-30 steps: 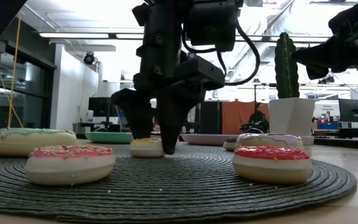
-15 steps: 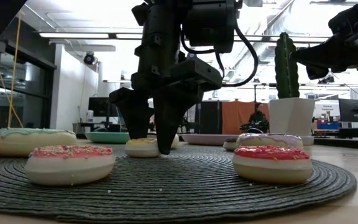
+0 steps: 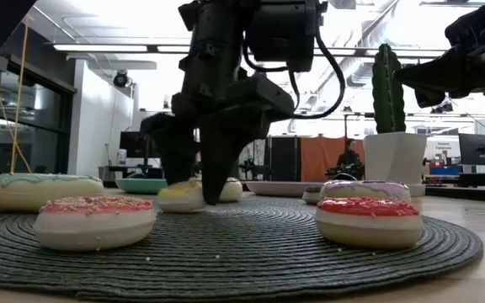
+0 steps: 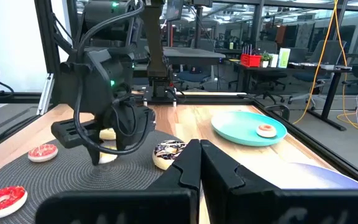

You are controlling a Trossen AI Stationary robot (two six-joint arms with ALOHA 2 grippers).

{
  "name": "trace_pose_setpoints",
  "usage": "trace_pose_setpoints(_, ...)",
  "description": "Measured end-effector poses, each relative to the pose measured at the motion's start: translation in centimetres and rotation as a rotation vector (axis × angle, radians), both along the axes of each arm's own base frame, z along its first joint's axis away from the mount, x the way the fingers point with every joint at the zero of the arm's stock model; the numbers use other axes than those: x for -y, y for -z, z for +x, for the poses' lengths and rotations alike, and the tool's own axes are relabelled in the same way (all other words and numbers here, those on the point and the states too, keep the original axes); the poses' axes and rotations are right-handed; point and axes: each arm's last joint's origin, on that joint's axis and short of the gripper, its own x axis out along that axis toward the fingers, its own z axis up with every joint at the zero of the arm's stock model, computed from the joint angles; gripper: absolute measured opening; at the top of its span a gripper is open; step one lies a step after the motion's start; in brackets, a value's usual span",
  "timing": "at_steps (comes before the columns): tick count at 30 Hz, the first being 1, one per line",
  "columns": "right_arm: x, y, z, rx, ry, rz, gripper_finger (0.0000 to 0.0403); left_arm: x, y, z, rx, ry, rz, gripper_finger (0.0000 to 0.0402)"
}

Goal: Pick & Place donuts
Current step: Put the small yellow donut on the green plate

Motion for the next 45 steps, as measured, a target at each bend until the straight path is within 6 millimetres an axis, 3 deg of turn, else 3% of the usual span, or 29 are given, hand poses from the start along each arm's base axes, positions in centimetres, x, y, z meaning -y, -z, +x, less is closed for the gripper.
trace_pose_setpoints(8,0.0,0.0,0.0,0.0,0.0,0.0,0.0,0.0,-1.3,0.5,0.031,0.002,0.021,0.0222)
trace_pose_setpoints(15,0.0,0.0,0.0,0.0,0.0,0.0,0.0,0.0,-1.3,0.4,0.026,0.018,0.033,0.0192)
trace_pose_setpoints(30,0.0,0.0,0.0,0.0,0.0,0.0,0.0,-0.2,-1.3,0.4,0.018,0.016,0.046,0.0189)
trace_pose_setpoints(39,0.0,0.0,0.0,0.0,0.0,0.0,0.0,-1.5,-1.4,0.2,-0.038,-0.014,-0.025,0.0188)
trace_pose_setpoints(45,0.0,0.0,0.0,0.0,0.0,0.0,0.0,-3.4,-3.4,0.0,-0.085,0.014,-0.022,0.0188)
